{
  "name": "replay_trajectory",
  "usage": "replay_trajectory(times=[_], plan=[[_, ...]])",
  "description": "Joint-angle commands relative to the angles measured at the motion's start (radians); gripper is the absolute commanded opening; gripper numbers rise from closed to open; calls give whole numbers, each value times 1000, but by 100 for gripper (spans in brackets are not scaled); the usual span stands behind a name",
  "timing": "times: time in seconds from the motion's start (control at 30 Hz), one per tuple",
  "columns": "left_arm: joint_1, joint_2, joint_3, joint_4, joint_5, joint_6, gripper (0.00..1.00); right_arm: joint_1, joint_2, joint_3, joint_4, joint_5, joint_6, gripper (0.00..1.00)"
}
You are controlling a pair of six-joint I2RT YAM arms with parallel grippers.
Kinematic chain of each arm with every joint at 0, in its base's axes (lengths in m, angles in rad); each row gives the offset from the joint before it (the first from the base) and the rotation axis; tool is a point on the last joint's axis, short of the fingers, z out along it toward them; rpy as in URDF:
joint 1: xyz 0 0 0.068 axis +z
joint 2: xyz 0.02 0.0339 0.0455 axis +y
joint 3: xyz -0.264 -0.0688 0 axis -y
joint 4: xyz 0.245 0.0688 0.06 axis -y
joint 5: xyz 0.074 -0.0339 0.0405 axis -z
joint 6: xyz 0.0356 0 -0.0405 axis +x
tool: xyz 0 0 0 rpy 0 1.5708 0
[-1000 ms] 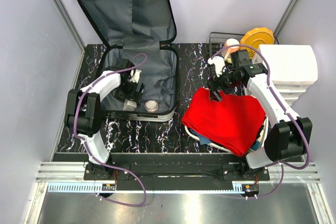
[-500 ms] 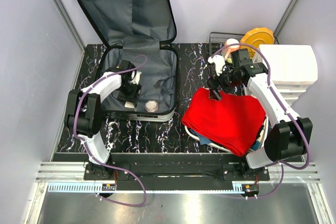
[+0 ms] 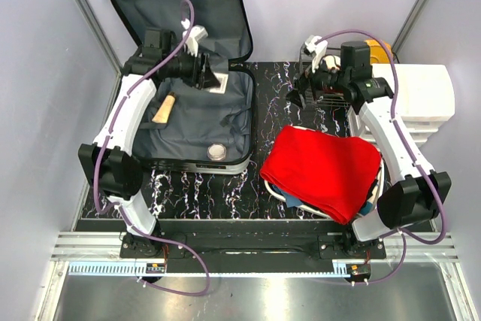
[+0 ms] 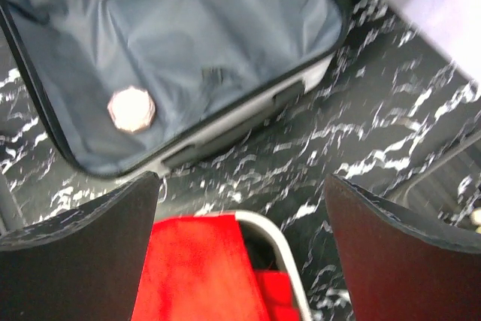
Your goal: Open, take out, and arrange the luggage
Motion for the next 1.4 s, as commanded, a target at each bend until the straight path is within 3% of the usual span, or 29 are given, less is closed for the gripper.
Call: replay_trajectory(times=[0.0, 0.07, 0.13, 0.2, 0.3, 0.47, 1.03, 1.17, 1.2, 1.37], plan=[[-19, -32, 100, 202, 284, -171, 32, 30, -17, 34, 331, -80, 88, 100], [-28, -17, 103, 331, 344, -284, 30, 50, -58, -55, 460, -62, 48, 100], [-40, -11, 99, 402, 407, -411, 28, 93, -84, -140, 635, -66, -76, 100], [-66, -18, 84, 476, 427, -474, 28, 125, -104, -174, 694, -107, -237, 100], [-98, -26, 74, 486, 418, -487, 29, 182, -113, -175, 640, -157, -410, 100], [-129, -49, 25, 486, 397, -467, 29, 262, -110, -150, 530, -134, -567, 100], [-166, -109, -93, 485, 397, -428, 27, 285, -93, -98, 481, -56, -646, 98], [-169, -95, -76, 485, 397, -435, 27, 290, -98, -102, 470, -68, -626, 83], [-169, -88, -70, 483, 400, -436, 27, 291, -98, -102, 467, -68, -621, 75], [-171, -71, -36, 483, 414, -438, 28, 293, -89, -95, 435, -36, -588, 68]])
